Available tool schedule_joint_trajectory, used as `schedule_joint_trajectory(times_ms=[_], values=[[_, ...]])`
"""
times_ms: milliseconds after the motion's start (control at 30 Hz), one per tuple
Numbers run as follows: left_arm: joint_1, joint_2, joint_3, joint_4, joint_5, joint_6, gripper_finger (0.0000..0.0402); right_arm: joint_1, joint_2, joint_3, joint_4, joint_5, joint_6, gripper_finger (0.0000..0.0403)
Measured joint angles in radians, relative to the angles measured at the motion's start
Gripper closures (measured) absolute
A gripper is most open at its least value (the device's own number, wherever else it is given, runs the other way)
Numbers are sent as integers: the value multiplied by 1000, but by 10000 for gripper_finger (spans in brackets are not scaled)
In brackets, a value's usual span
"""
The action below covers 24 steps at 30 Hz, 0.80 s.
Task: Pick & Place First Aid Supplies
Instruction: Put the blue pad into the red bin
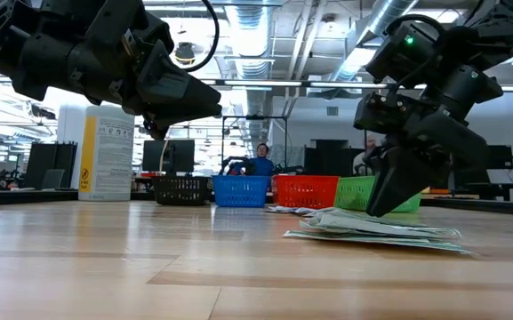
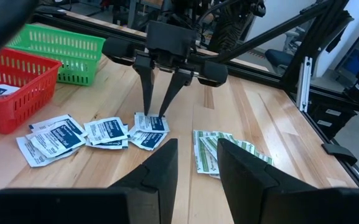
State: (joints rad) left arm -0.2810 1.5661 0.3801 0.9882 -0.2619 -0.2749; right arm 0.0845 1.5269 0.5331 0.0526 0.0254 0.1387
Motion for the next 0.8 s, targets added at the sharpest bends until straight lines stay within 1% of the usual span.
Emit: schedule_joint_trajectory(times_ms=[367, 467, 600, 733, 800], values=[[0, 0, 0, 0, 0, 0, 289, 0, 0, 0, 0, 0, 20, 306], [0, 0, 0, 0, 0, 0, 289, 0, 0, 0, 1, 3, 30, 289], [0, 0, 0, 0, 0, 0, 289, 0, 0, 0, 1, 10, 30, 254], [0, 0, 0, 0, 0, 0, 289, 0, 0, 0, 1, 81, 28, 223], [0, 0, 0, 0, 0, 0, 289, 0, 0, 0, 0, 97, 28, 213]])
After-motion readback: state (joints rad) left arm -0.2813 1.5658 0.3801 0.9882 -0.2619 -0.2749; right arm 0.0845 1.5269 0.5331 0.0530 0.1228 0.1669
